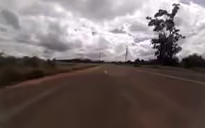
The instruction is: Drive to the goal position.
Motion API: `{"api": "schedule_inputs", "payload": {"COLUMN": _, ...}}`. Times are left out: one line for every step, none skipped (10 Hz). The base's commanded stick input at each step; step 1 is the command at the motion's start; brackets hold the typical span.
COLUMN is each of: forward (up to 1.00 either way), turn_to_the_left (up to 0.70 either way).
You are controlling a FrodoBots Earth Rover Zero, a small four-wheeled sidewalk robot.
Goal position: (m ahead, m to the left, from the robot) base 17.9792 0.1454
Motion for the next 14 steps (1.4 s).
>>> {"api": "schedule_inputs", "payload": {"forward": 1.0, "turn_to_the_left": 0.0}}
{"api": "schedule_inputs", "payload": {"forward": 1.0, "turn_to_the_left": 0.0}}
{"api": "schedule_inputs", "payload": {"forward": 1.0, "turn_to_the_left": 0.0}}
{"api": "schedule_inputs", "payload": {"forward": 1.0, "turn_to_the_left": 0.0}}
{"api": "schedule_inputs", "payload": {"forward": 1.0, "turn_to_the_left": 0.0}}
{"api": "schedule_inputs", "payload": {"forward": 1.0, "turn_to_the_left": 0.0}}
{"api": "schedule_inputs", "payload": {"forward": 1.0, "turn_to_the_left": -0.24}}
{"api": "schedule_inputs", "payload": {"forward": 1.0, "turn_to_the_left": -0.2}}
{"api": "schedule_inputs", "payload": {"forward": 1.0, "turn_to_the_left": 0.0}}
{"api": "schedule_inputs", "payload": {"forward": 1.0, "turn_to_the_left": 0.0}}
{"api": "schedule_inputs", "payload": {"forward": 1.0, "turn_to_the_left": 0.0}}
{"api": "schedule_inputs", "payload": {"forward": 1.0, "turn_to_the_left": 0.0}}
{"api": "schedule_inputs", "payload": {"forward": 1.0, "turn_to_the_left": 0.0}}
{"api": "schedule_inputs", "payload": {"forward": 1.0, "turn_to_the_left": 0.0}}
